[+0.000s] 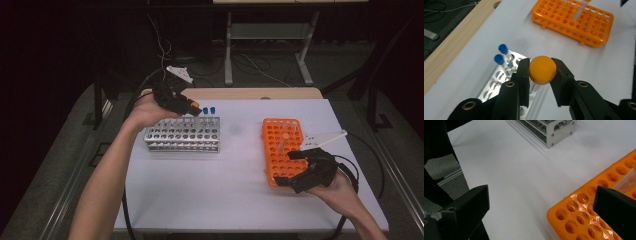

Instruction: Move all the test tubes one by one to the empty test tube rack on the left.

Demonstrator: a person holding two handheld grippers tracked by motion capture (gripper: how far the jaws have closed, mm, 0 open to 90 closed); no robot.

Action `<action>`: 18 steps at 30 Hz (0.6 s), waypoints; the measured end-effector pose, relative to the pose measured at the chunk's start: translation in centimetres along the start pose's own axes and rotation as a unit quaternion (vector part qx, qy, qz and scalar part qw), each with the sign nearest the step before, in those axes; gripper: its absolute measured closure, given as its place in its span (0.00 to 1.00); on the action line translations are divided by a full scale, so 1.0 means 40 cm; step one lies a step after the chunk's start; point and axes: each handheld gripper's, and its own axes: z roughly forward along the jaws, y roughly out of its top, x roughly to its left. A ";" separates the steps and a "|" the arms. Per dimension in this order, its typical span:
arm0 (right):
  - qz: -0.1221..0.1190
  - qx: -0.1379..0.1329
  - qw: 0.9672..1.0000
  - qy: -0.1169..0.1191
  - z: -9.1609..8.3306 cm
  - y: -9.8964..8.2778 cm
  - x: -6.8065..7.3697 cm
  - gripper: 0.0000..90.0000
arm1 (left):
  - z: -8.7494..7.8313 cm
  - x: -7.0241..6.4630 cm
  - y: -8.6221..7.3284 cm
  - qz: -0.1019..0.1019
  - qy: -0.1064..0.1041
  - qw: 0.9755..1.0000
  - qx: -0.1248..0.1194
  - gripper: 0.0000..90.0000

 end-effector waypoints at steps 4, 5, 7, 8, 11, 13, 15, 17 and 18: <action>0.004 0.000 1.000 -0.001 0.001 -0.011 -0.008 0.00 | 0.007 0.036 -0.002 -0.029 0.008 0.999 -0.018 0.76; 0.006 0.000 1.000 -0.001 0.002 -0.014 -0.010 0.00 | 0.009 0.045 -0.004 -0.032 0.009 0.999 -0.018 0.76; 0.007 0.002 1.000 0.000 0.005 -0.019 -0.012 0.00 | 0.016 0.061 -0.008 -0.043 0.014 0.999 -0.019 0.76; 0.009 0.003 1.000 0.001 0.006 -0.022 -0.013 0.00 | 0.020 0.069 -0.011 -0.047 0.016 0.999 -0.019 0.76; 0.010 0.003 1.000 0.002 0.009 -0.027 -0.016 0.00 | 0.033 0.089 -0.018 -0.057 0.021 0.998 -0.020 0.76; 0.011 0.003 1.000 0.003 0.010 -0.030 -0.018 0.00 | 0.039 0.101 -0.021 -0.062 0.025 0.997 -0.023 0.76; 0.011 0.003 1.000 0.004 0.011 -0.031 -0.020 0.00 | 0.045 0.112 -0.024 -0.065 0.029 0.997 -0.025 0.76; 0.012 0.003 1.000 0.004 0.011 -0.033 -0.020 0.00 | 0.055 0.120 -0.026 -0.072 0.031 0.997 -0.027 0.76; 0.012 0.002 1.000 0.004 0.012 -0.034 -0.021 0.00 | 0.058 0.124 -0.026 -0.073 0.030 0.996 -0.027 0.76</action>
